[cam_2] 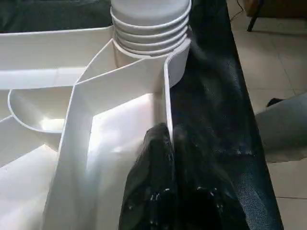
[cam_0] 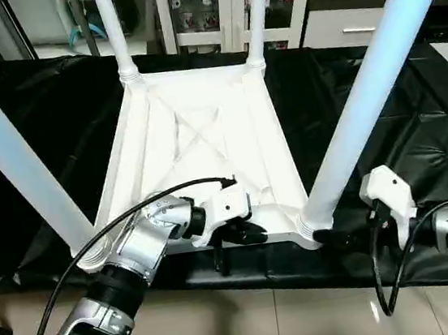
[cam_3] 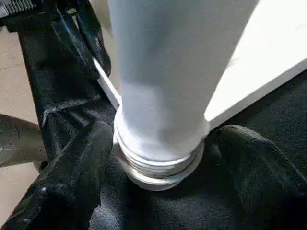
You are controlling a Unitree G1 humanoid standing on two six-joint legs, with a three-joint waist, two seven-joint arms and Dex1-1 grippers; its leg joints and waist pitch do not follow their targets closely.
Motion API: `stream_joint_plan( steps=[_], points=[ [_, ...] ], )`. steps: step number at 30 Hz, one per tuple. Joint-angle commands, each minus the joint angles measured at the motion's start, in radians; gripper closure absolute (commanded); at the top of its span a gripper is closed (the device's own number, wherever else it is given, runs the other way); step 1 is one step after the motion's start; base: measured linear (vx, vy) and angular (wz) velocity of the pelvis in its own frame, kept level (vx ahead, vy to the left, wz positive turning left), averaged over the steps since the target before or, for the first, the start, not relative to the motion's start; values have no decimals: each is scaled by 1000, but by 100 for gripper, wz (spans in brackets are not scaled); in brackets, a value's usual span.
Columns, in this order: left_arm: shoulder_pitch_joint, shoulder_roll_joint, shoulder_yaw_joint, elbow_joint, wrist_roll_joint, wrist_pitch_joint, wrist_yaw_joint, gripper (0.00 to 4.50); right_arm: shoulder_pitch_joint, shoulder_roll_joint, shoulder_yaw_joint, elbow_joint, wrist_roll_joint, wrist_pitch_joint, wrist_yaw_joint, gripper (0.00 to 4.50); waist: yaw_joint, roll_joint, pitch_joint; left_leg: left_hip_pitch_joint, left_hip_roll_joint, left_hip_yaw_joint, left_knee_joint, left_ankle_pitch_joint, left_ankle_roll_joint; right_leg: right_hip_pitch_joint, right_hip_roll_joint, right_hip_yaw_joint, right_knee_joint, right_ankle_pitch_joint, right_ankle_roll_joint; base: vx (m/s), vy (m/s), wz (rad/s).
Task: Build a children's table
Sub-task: Rotate leg to tighten
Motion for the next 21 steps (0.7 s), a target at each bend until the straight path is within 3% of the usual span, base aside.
stream_joint_plan(
  steps=[1,5,16,21],
  points=[
    [18,3,-50,20,24,-2,-15,450,-14,3,1,16,-6,-16,18,65,-4,-19,-52,19,51,-16,-71,-181,103,41,-39,20,-54,-164,-254,0,0,0],
    [16,4,-49,23,24,-4,-14,450,-13,12,2,25,-2,-22,31,65,-3,-20,-53,18,52,-16,-70,-167,114,43,-39,19,-52,-144,-261,0,0,0],
    [15,5,-49,30,22,-6,-17,450,-11,44,-7,50,19,-46,38,169,-2,-18,-57,20,51,-15,-67,-151,121,45,-39,18,-47,-114,-277,0,0,0],
    [15,6,-49,31,22,-6,-18,450,-8,53,-2,58,19,-54,41,176,-3,-19,-57,20,51,-15,-67,-159,117,45,-39,18,-48,-129,-274,0,0,0]
  ],
)
